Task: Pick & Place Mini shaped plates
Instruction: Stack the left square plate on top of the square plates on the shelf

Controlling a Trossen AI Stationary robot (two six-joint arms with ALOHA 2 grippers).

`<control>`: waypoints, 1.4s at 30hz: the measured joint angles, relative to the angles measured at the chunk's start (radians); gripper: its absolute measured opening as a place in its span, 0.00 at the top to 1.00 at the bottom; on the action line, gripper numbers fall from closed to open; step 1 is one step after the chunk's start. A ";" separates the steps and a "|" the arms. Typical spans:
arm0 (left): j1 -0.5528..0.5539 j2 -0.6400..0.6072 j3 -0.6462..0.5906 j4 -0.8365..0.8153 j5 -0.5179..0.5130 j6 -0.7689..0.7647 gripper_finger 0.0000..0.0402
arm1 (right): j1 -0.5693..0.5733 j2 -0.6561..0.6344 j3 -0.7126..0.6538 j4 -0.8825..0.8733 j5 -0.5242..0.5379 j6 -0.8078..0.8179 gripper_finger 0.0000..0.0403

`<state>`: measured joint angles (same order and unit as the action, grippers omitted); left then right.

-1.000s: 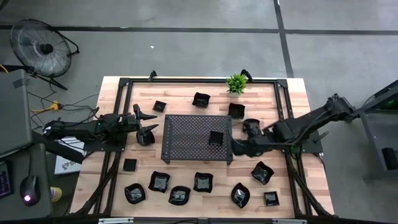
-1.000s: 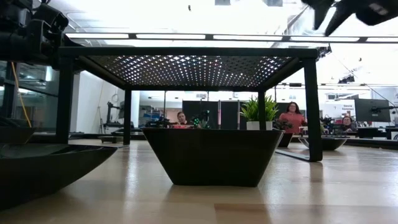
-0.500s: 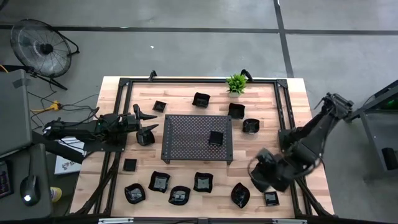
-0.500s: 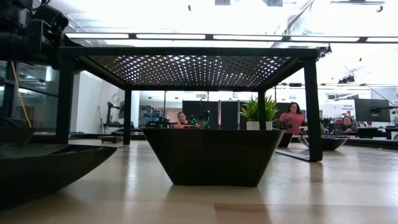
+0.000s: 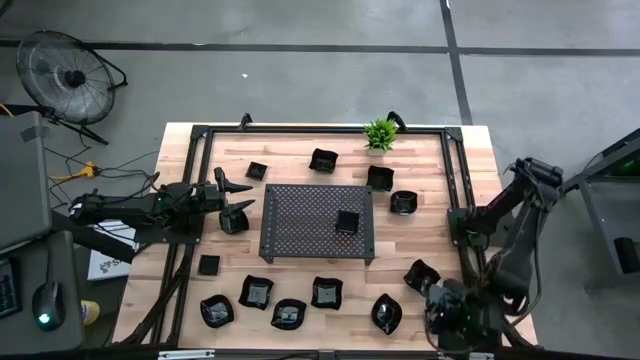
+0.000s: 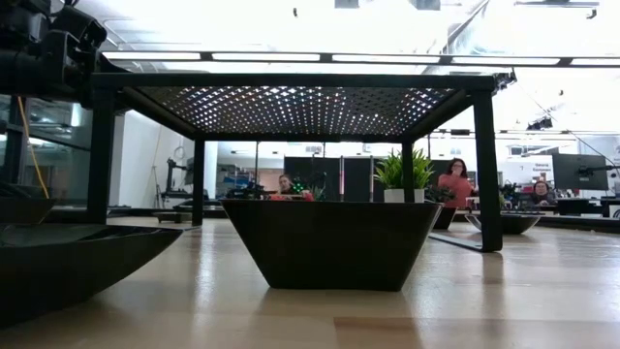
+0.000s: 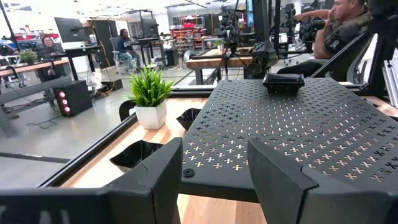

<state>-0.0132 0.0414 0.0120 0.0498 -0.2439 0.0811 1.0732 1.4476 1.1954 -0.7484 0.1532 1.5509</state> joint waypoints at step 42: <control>0.000 0.000 0.000 0.000 0.000 0.000 0.56 | -0.230 0.351 0.000 -0.160 -0.420 0.648 0.53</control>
<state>-0.0132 0.0414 0.0118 0.0498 -0.2436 0.0809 0.8434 1.7991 1.1954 -0.9089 -0.2669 2.1990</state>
